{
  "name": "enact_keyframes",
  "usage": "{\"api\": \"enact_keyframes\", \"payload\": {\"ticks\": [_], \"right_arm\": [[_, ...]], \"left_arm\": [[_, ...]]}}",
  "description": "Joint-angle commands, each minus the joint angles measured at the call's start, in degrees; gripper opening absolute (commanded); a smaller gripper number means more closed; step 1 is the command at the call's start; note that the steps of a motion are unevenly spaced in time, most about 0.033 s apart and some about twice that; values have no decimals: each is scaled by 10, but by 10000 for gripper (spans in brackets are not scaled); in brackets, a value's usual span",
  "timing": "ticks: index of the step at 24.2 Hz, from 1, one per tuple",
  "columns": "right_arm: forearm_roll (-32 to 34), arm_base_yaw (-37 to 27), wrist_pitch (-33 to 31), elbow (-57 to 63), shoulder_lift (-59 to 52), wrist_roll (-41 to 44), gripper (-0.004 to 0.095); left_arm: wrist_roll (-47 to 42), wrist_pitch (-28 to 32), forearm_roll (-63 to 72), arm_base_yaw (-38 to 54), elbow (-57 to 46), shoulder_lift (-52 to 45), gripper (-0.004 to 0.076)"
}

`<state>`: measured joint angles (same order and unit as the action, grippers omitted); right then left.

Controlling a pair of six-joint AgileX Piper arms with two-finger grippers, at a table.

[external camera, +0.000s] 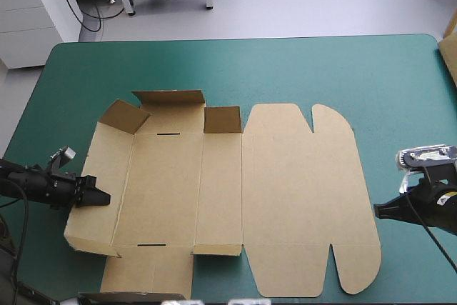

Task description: Fold the box

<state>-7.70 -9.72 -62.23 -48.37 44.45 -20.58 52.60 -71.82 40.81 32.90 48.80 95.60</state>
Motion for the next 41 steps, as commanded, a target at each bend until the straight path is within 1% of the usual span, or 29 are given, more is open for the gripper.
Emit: {"api": "enact_keyframes", "payload": {"ticks": [1,5,11,18,20,21,24,25,26,28,30,32,35,39,41], "right_arm": [[0,1,21,-14,-1,-3,-21],[0,1,21,-14,-1,-3,-21],[0,1,23,-14,-1,-3,-21],[0,1,23,-14,-1,-3,-22],[0,1,23,-14,-1,-3,-21],[0,1,23,-14,-1,-3,-21],[0,1,24,-14,-1,-3,-21],[-1,1,24,-14,-1,-3,-21],[-1,1,24,-14,-1,-3,-21],[-1,1,24,-14,-1,-3,-21],[-1,1,24,-14,-1,-3,-21],[-1,1,24,-14,-1,-1,-21],[-1,1,24,-14,-1,-1,-21],[-1,1,24,-14,-1,-1,-21],[-1,1,21,-14,-1,1,-21]], "left_arm": [[-12,-15,-51,-34,28,-9,-8],[-36,-15,-78,-97,91,-9,-8],[-100,-15,-185,-219,254,-9,-8],[-100,-8,-287,-351,436,-8,-8],[-100,3,-354,-410,484,-8,-8],[-100,26,-390,-448,501,-8,-8],[-109,92,-476,-537,510,-8,-8],[-129,131,-519,-574,510,-8,-8],[-138,151,-540,-593,510,-8,-8],[-162,217,-609,-657,510,-8,-8],[-180,257,-656,-700,510,-8,-8],[-196,276,-697,-738,510,-8,-8],[-206,297,-715,-771,510,-8,-8],[-224,298,-744,-795,506,-5,-8],[-248,299,-795,-809,491,-5,-8]]}}
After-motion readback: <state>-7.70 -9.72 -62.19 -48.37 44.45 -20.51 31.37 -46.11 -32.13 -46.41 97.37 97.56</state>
